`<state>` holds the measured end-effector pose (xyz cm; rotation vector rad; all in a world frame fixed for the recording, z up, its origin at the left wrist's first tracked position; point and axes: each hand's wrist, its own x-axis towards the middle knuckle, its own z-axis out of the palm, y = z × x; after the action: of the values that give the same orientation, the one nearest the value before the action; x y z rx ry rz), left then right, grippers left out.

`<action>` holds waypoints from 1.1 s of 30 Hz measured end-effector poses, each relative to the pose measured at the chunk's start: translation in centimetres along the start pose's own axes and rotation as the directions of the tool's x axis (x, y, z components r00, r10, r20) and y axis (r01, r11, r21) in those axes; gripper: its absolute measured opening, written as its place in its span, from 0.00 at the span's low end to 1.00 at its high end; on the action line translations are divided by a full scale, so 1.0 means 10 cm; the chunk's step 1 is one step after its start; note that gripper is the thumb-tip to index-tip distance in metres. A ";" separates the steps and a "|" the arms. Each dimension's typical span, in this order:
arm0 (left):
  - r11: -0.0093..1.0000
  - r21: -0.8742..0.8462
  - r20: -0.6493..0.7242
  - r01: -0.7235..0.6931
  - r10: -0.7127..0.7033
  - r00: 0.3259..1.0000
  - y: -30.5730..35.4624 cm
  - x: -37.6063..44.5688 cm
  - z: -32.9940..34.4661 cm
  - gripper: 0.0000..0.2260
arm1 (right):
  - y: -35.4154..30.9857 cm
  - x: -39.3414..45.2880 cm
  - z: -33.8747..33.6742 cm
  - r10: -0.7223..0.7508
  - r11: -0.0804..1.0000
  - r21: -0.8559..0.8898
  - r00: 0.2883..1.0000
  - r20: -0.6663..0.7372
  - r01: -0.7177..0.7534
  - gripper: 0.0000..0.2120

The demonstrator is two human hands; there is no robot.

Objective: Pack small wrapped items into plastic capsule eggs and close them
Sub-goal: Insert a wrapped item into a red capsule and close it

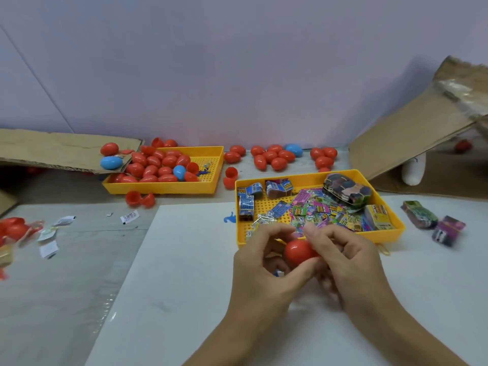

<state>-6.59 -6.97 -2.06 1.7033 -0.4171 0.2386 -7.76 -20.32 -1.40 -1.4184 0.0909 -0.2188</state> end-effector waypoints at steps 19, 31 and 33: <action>0.845 -0.424 0.100 0.325 -0.313 0.944 -0.01 0.09 -0.02 0.21 | 0.02 -0.06 -0.06 -0.032 0.998 0.048 0.998 0.049 0.030 0.09; 0.923 -0.348 -0.029 0.164 -0.186 0.982 0.00 0.05 -0.02 0.05 | 0.03 -0.06 -0.11 -0.044 0.997 0.068 0.988 0.146 0.035 0.10; 0.939 -0.323 -0.045 0.119 -0.140 0.989 0.00 0.04 -0.02 0.07 | 0.01 -0.05 -0.12 -0.008 0.992 0.123 0.993 0.114 -0.007 0.08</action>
<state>-6.22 -6.84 -1.90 1.3930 -0.2743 0.1238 -8.44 -21.33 -1.71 -1.3045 -0.0170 -0.1408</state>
